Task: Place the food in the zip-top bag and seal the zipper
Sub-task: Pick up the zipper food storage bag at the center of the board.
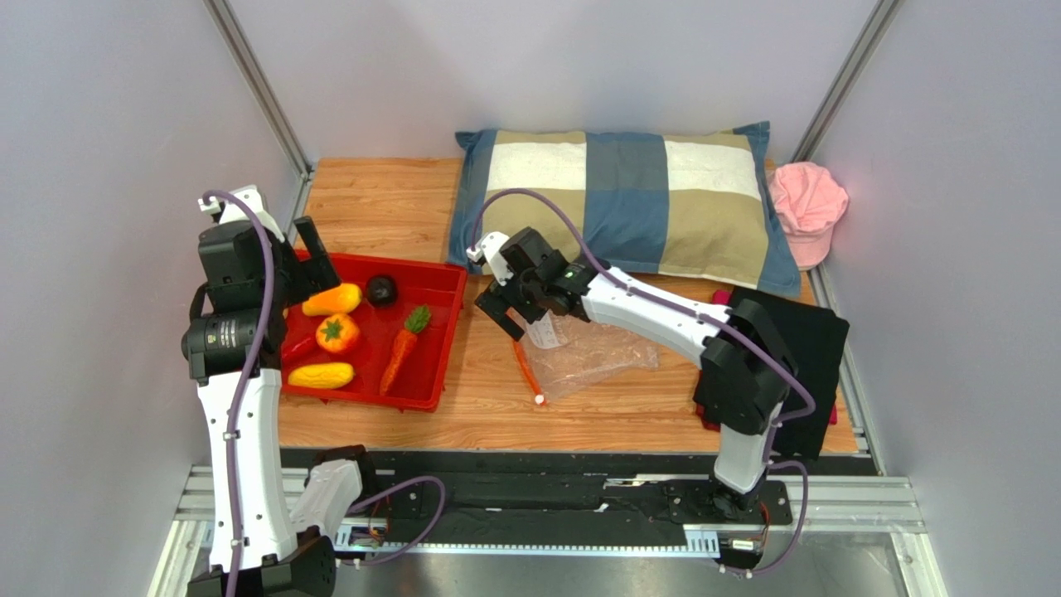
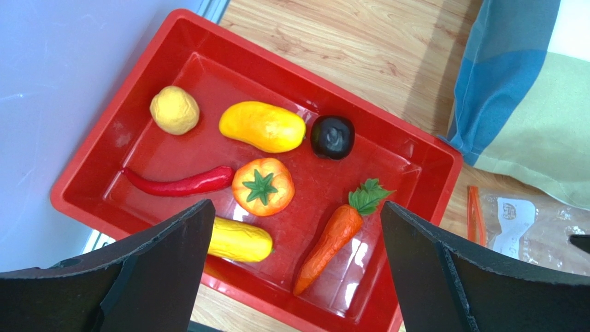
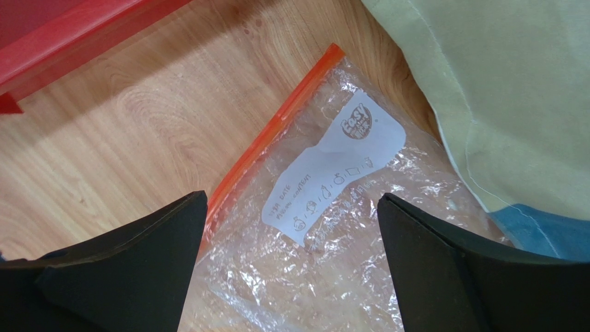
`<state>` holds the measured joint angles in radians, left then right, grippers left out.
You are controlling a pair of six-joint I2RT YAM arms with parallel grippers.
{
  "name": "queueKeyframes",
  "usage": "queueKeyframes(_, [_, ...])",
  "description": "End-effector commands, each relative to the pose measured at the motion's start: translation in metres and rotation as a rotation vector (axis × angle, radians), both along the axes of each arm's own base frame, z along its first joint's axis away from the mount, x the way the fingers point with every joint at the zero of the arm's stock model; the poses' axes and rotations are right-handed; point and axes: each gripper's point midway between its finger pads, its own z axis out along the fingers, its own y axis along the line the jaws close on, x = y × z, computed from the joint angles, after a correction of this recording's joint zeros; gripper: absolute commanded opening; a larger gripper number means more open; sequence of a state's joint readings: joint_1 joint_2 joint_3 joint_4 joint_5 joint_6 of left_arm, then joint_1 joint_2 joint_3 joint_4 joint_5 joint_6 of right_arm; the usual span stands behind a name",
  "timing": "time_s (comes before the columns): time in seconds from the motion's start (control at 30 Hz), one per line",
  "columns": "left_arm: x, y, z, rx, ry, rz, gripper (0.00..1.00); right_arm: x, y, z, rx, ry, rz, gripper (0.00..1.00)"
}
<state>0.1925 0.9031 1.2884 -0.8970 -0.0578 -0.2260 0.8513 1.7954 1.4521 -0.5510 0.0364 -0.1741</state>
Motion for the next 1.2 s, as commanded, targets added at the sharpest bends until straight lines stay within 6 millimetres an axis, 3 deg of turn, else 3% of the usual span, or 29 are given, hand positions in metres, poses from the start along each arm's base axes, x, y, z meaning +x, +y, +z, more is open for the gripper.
queueKeyframes(0.0, [-0.004, 0.006, 0.007, -0.009, -0.045, 0.055, 0.99, 0.031, 0.021, 0.006, 0.031, -0.091, -0.138, 0.97])
queueKeyframes(0.23, [-0.014, 0.018, 0.002, -0.024, -0.064, 0.129, 0.99, 0.037, 0.041, -0.034, -0.042, -0.099, -0.158, 0.94])
queueKeyframes(0.4, [-0.019, 0.019, -0.002, -0.022, -0.068, 0.144, 0.99, 0.039, 0.042, -0.059, -0.107, -0.107, -0.141, 0.89])
queueKeyframes(0.6, [-0.02, 0.022, -0.002, -0.017, -0.07, 0.16, 0.99, 0.037, 0.035, -0.069, -0.136, -0.106, -0.154, 0.7])
queueKeyframes(0.67, [-0.02, 0.022, -0.002, -0.019, -0.073, 0.159, 0.99, 0.037, 0.034, -0.068, -0.136, -0.106, -0.158, 0.55])
queueKeyframes(0.7, [-0.019, 0.022, -0.003, -0.021, -0.069, 0.16, 0.99, 0.034, 0.033, -0.066, -0.133, -0.101, -0.159, 0.42])
queueKeyframes(0.77, [-0.017, 0.02, -0.003, -0.029, -0.072, 0.149, 0.99, 0.033, 0.03, -0.061, -0.126, -0.098, -0.16, 0.27])
queueKeyframes(0.8, [-0.016, 0.02, -0.004, -0.033, -0.07, 0.147, 0.99, 0.03, 0.029, -0.055, -0.116, -0.093, -0.157, 0.11])
queueKeyframes(0.87, [-0.014, 0.016, -0.004, -0.04, -0.075, 0.125, 0.99, 0.027, 0.029, -0.045, -0.095, -0.092, -0.156, 0.0])
queueKeyframes(1.0, [-0.006, 0.006, -0.008, -0.077, -0.063, 0.064, 0.98, 0.021, 0.025, -0.005, -0.01, -0.082, -0.164, 0.0])
queueKeyframes(1.03, [-0.002, -0.007, -0.008, -0.111, -0.064, -0.004, 0.98, 0.022, 0.022, 0.02, 0.037, -0.098, -0.173, 0.0])
queueKeyframes(1.1, [0.004, -0.021, -0.006, -0.141, -0.071, -0.087, 0.98, 0.021, 0.017, 0.04, 0.092, -0.076, -0.192, 0.0])
queueKeyframes(1.13, [0.005, -0.038, -0.005, -0.197, -0.079, -0.17, 0.99, 0.02, 0.014, 0.066, 0.142, -0.093, -0.194, 0.0])
queueKeyframes(1.17, [0.008, -0.047, -0.001, -0.228, -0.098, -0.208, 0.99, 0.019, 0.012, 0.075, 0.184, -0.073, -0.223, 0.0])
